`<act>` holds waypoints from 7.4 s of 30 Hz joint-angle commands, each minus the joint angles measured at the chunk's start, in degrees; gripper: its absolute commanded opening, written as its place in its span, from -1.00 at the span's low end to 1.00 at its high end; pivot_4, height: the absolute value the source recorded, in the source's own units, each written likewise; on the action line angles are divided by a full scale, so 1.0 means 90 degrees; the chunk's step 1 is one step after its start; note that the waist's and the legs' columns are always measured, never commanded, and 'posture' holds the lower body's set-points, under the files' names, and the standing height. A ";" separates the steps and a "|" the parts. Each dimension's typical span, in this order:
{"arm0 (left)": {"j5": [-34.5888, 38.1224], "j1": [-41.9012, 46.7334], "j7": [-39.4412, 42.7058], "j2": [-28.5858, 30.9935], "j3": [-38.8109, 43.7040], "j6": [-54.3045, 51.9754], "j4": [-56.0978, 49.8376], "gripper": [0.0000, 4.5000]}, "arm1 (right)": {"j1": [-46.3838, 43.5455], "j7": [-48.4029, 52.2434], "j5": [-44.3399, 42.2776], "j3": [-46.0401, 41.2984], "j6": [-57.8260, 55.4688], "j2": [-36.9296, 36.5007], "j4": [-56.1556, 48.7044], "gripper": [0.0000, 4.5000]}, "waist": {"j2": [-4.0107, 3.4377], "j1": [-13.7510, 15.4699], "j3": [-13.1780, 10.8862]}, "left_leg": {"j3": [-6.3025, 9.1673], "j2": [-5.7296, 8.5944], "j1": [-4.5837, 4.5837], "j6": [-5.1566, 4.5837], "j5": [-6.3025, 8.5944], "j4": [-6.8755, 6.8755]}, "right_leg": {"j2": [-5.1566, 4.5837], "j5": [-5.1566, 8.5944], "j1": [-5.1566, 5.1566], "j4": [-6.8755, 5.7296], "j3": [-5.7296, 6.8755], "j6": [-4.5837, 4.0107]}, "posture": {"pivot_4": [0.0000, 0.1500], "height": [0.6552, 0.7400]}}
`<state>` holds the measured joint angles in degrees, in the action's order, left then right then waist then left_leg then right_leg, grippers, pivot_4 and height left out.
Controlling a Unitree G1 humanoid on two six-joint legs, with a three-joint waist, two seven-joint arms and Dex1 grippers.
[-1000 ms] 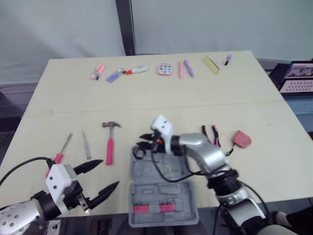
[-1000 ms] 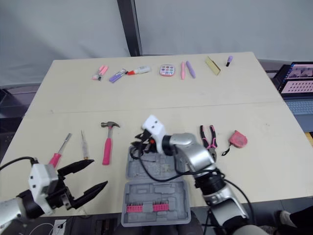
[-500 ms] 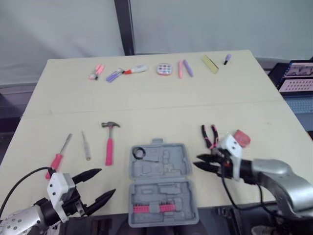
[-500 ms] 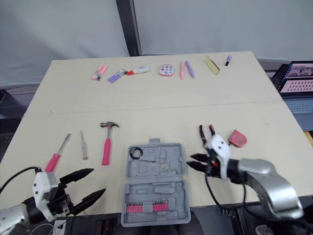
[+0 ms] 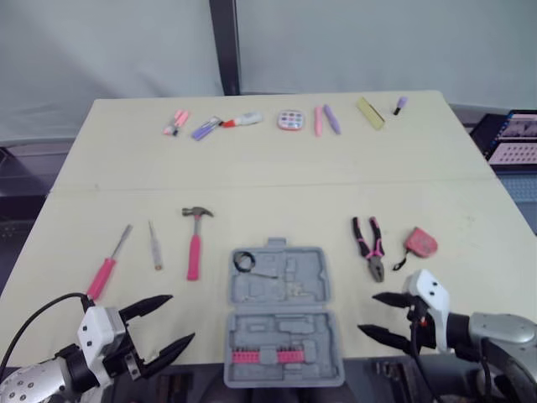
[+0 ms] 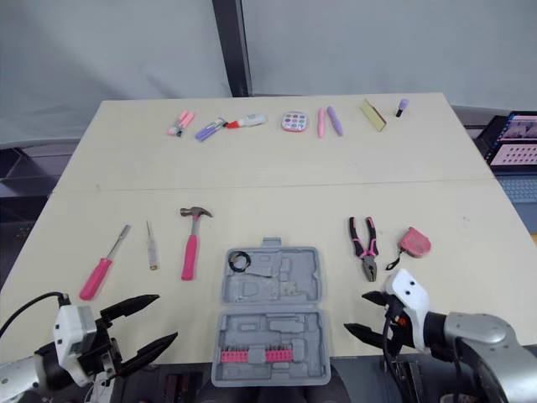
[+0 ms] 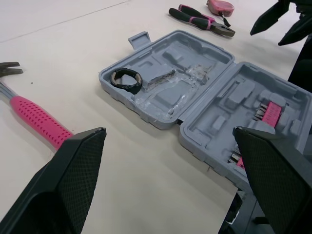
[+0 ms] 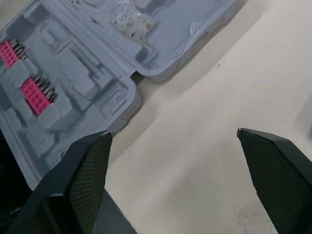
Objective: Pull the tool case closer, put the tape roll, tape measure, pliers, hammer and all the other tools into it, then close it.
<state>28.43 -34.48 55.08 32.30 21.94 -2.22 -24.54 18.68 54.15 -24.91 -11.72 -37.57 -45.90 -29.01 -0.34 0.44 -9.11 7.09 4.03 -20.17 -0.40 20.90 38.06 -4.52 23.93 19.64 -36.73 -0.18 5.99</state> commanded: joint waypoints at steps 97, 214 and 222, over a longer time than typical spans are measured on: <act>-0.0033 0.1507 -0.0600 0.0483 -0.1528 -0.0915 -0.1319 1.00 | -0.2463 -0.6246 0.1353 -0.0640 -0.2083 0.3594 0.0904 -0.96 | -0.0049 -0.0207 0.0016 | 0.0013 0.0019 -0.0001 0.0002 -0.0003 -0.0002 | -0.0002 -0.0002 0.0046 -0.0122 -0.0025 0.0003 | 1.00 1.00; -0.0025 0.2289 0.1063 0.0655 -0.2216 0.0302 -0.0024 1.00 | -0.0137 0.2129 0.1097 -0.0771 0.3728 -0.1115 0.2063 0.99 | 0.0002 -0.0045 0.0043 | 0.0010 0.0011 0.0009 -0.0015 -0.0002 0.0003 | 0.0005 -0.0002 -0.0016 -0.0019 -0.0015 0.0005 | 1.00 1.00; -0.0116 0.2136 0.1169 0.0736 -0.2252 0.0461 -0.0137 1.00 | -0.1824 0.2724 0.1655 0.0459 0.5327 -0.1285 0.4164 0.99 | -0.0002 -0.0040 0.0040 | 0.0008 0.0009 0.0007 -0.0015 -0.0002 0.0012 | 0.0006 -0.0003 -0.0012 -0.0018 -0.0015 0.0006 | 1.00 1.00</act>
<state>27.12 -14.87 65.18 38.66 1.49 0.79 -24.12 2.94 76.97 -10.31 -7.98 7.72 -56.37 6.67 -0.36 0.08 -8.74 7.16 4.11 -20.11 -0.53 20.88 38.18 -4.48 23.90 19.53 -36.88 -0.32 6.04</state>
